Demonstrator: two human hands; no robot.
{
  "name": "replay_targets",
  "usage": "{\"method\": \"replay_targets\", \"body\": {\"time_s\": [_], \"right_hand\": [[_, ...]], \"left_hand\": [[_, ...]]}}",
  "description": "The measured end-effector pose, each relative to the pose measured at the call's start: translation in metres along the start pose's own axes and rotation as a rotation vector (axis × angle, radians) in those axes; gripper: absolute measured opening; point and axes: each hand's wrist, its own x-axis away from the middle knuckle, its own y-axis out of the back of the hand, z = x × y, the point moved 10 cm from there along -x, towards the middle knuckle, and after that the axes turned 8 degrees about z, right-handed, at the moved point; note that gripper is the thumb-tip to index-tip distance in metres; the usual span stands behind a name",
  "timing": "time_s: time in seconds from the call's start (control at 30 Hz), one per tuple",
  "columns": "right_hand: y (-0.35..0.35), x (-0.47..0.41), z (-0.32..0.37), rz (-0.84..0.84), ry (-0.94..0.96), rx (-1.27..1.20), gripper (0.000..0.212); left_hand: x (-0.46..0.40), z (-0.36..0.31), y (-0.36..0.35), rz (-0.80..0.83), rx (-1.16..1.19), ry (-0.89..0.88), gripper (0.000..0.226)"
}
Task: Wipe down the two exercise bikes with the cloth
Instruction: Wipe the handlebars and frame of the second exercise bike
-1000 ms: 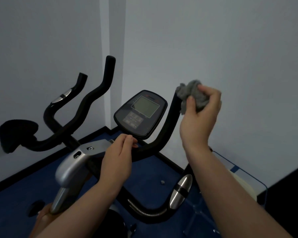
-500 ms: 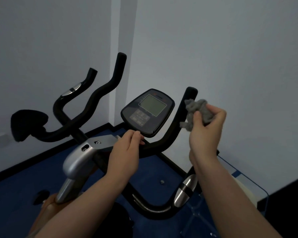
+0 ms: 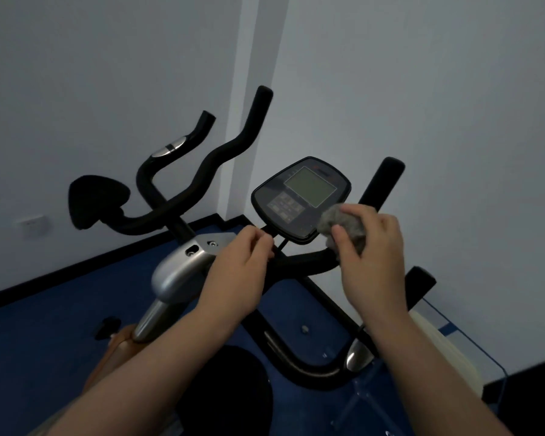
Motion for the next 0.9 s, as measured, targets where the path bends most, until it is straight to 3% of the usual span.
{"method": "replay_targets", "body": {"time_s": [0.1, 0.17, 0.27, 0.33, 0.4, 0.5, 0.6, 0.7, 0.77, 0.9], "right_hand": [[-0.024, 0.006, 0.008, 0.053, 0.041, 0.367, 0.028], [-0.053, 0.026, 0.03, 0.105, 0.081, 0.347, 0.03], [-0.099, 0.05, 0.064, 0.319, 0.267, 0.235, 0.029], [-0.1, 0.04, 0.069, 0.432, 0.295, 0.148, 0.029], [-0.07, 0.015, 0.055, 0.335, 0.247, 0.151, 0.03], [-0.033, -0.007, 0.033, 0.157, 0.117, 0.199, 0.028], [-0.074, 0.03, 0.05, 0.284, 0.194, 0.329, 0.032], [-0.122, 0.082, 0.09, 0.547, 0.47, 0.208, 0.026], [-0.124, 0.071, 0.092, 0.679, 0.476, 0.046, 0.025], [-0.084, 0.004, 0.062, 0.536, 0.427, 0.118, 0.03]], "left_hand": [[0.028, -0.003, 0.013, -0.016, -0.247, -0.055, 0.013], [0.043, -0.005, 0.019, -0.031, -0.373, -0.06, 0.013], [0.059, -0.002, 0.025, -0.026, -0.52, -0.051, 0.022], [0.072, 0.005, 0.032, -0.055, -0.547, -0.04, 0.021], [0.081, 0.018, 0.037, -0.098, -0.52, 0.005, 0.016], [0.087, 0.039, 0.045, -0.192, -0.301, 0.11, 0.011], [0.09, 0.047, 0.051, -0.258, -0.201, 0.153, 0.013], [0.095, 0.051, 0.055, -0.305, -0.21, 0.157, 0.012], [0.1, 0.053, 0.056, -0.349, -0.188, 0.174, 0.015], [0.104, 0.056, 0.056, -0.397, -0.189, 0.209, 0.021]]}}
